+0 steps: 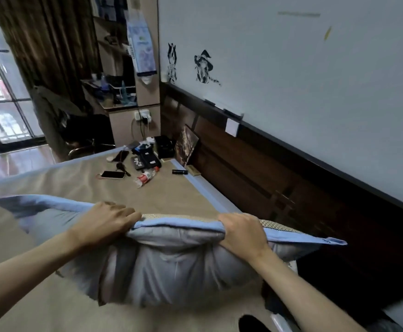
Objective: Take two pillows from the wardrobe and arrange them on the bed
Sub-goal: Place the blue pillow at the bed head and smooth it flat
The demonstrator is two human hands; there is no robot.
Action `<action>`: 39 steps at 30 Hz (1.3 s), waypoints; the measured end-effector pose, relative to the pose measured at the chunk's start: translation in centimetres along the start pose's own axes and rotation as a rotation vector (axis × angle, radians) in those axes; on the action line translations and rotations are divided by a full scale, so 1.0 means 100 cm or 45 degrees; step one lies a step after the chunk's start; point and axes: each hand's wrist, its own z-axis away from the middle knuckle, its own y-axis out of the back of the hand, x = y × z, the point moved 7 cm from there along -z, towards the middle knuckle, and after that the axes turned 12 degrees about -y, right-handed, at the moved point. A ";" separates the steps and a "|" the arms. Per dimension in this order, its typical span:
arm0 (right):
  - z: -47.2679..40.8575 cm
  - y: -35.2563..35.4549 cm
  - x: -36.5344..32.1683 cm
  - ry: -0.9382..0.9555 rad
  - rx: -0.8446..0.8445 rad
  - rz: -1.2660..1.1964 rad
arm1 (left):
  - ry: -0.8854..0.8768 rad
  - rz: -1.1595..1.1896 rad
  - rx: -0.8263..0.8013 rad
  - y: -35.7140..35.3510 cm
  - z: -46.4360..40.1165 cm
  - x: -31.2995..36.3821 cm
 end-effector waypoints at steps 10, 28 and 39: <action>-0.175 -0.083 0.082 -0.290 0.150 0.247 | -0.099 -0.045 0.178 -0.150 -0.188 -0.203; -0.068 -0.327 0.084 -0.816 -1.237 -0.153 | 0.149 0.541 -1.239 -0.454 -0.113 -0.129; -0.101 -0.322 0.088 -0.801 -1.093 -0.152 | 0.237 0.600 -0.756 -0.403 -0.159 -0.115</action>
